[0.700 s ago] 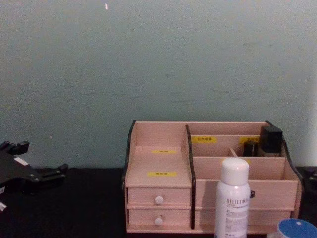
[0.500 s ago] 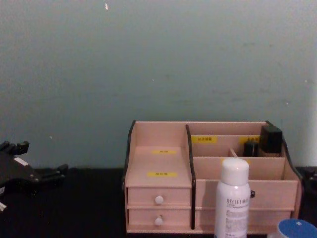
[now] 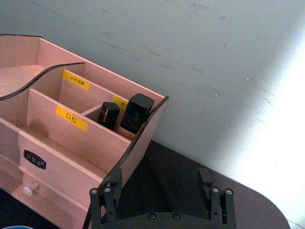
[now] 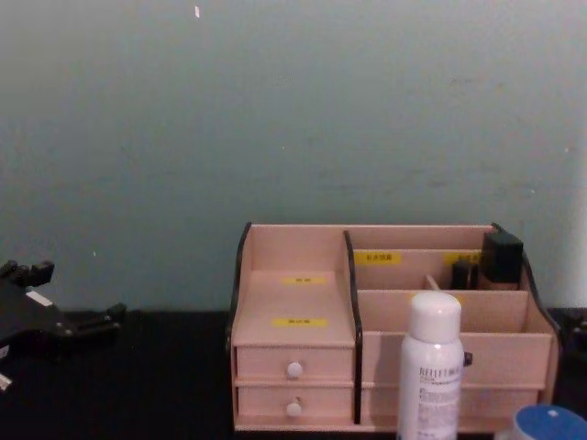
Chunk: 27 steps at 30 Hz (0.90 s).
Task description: Pick up the facial cleanser and watermelon frost from the table and place them into the tiered storage box.
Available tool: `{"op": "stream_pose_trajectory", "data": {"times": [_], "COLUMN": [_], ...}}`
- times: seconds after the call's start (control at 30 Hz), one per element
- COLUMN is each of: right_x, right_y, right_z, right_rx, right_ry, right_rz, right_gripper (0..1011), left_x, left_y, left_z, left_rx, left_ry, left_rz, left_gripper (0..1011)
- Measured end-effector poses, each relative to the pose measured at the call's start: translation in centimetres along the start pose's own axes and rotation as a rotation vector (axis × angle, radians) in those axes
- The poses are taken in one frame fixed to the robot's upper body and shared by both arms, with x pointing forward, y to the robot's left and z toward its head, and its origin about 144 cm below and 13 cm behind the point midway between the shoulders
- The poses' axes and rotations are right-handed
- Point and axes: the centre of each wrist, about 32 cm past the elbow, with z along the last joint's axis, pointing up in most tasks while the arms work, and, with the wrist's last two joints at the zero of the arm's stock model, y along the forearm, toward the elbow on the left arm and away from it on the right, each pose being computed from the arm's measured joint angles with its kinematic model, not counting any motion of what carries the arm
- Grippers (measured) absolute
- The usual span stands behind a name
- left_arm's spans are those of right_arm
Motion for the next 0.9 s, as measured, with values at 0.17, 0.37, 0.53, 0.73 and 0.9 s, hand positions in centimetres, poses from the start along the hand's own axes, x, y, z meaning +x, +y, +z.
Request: {"op": "stream_pose_trajectory", "data": {"times": [0.17,0.37,0.53,0.73,0.9], "right_x": [0.0,0.0,0.4,1.1,1.7], "right_y": [0.0,0.0,0.2,0.0,-1.1], "right_z": [0.0,0.0,0.0,0.3,0.7], "right_rx": [0.000,0.000,0.002,0.014,0.028], "right_ry": [0.000,0.000,0.008,0.027,0.038], "right_rz": [0.000,0.000,-0.005,-0.015,-0.015], "right_gripper": [1003,1003,1002,1002,1003], "left_x": [0.0,0.0,0.0,0.0,0.0], "left_y": [0.0,0.0,0.0,0.0,0.0], "left_z": [0.0,0.0,0.0,0.0,0.0], "left_rx": [0.000,0.000,0.000,0.000,0.000], "left_ry": [0.000,0.000,0.000,0.000,0.000], "left_rz": [0.000,0.000,0.000,0.000,0.000], "left_gripper": [1001,1001,1001,1001,1001]}}
